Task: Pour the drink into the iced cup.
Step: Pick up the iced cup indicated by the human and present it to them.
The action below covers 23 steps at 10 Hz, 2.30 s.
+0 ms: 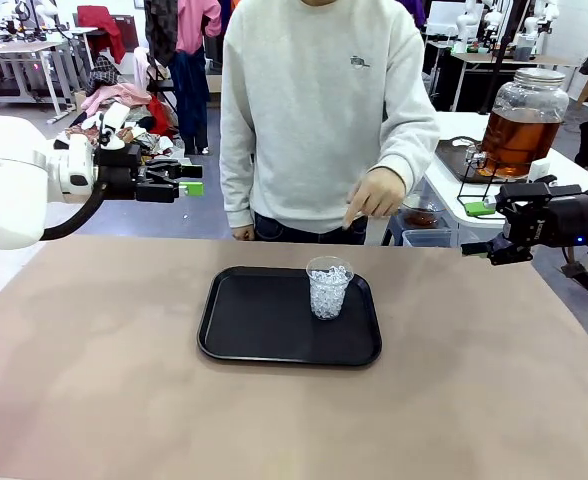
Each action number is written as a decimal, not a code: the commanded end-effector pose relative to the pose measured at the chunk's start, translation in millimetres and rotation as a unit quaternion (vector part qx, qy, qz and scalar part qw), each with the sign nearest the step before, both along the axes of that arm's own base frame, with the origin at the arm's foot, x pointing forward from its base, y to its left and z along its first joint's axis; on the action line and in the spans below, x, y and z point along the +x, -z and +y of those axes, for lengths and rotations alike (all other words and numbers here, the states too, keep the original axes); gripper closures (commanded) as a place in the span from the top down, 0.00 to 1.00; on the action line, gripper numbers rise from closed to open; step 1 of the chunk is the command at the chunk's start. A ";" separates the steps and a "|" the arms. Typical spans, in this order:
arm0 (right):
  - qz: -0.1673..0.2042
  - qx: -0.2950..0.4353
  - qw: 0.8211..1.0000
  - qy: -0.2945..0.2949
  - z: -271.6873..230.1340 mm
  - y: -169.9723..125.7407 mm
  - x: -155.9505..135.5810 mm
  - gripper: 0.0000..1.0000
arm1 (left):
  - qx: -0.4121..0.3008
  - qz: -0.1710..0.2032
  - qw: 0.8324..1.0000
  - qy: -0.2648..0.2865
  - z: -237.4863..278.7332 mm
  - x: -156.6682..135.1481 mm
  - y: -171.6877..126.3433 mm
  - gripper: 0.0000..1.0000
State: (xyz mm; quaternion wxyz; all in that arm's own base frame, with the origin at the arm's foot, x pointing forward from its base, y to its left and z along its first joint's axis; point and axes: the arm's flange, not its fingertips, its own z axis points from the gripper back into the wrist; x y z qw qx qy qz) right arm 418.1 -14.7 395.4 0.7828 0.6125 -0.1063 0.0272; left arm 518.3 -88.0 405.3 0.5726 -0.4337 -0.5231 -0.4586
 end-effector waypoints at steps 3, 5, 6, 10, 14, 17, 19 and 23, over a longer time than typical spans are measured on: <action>-0.001 0.000 1.000 0.003 -0.3 -1.5 -1.1 1.00 | -0.004 -0.001 1.000 -0.006 -0.9 0.8 -1.2 1.00; -0.001 0.000 1.000 0.003 -0.3 -1.5 -1.1 1.00 | -0.004 -0.001 1.000 -0.006 -0.9 0.8 -1.2 1.00; -0.001 0.000 1.000 0.003 -0.3 -1.5 -1.1 1.00 | -0.004 -0.001 1.000 -0.006 -0.9 0.8 -1.2 1.00; -0.001 0.000 1.000 0.003 -0.3 -1.5 -1.1 1.00 | -0.004 -0.001 1.000 -0.006 -0.9 0.8 -1.2 1.00; 0.000 0.000 1.000 0.000 0.0 0.0 0.0 1.00 | -0.004 -0.001 1.000 -0.006 -0.9 0.8 -1.2 1.00; -0.040 -0.019 0.999 -0.031 3.1 -0.1 -0.6 1.00 | -0.004 -0.001 1.000 -0.006 -0.9 0.8 -1.2 1.00; -0.103 -0.041 0.993 -0.043 3.9 -0.9 1.2 1.00 | -0.004 -0.001 1.000 -0.006 -0.9 0.8 -1.2 1.00; -0.222 -0.061 0.969 -0.093 10.3 -10.0 10.3 1.00 | -0.004 -0.001 1.000 -0.006 -0.9 0.8 -1.2 1.00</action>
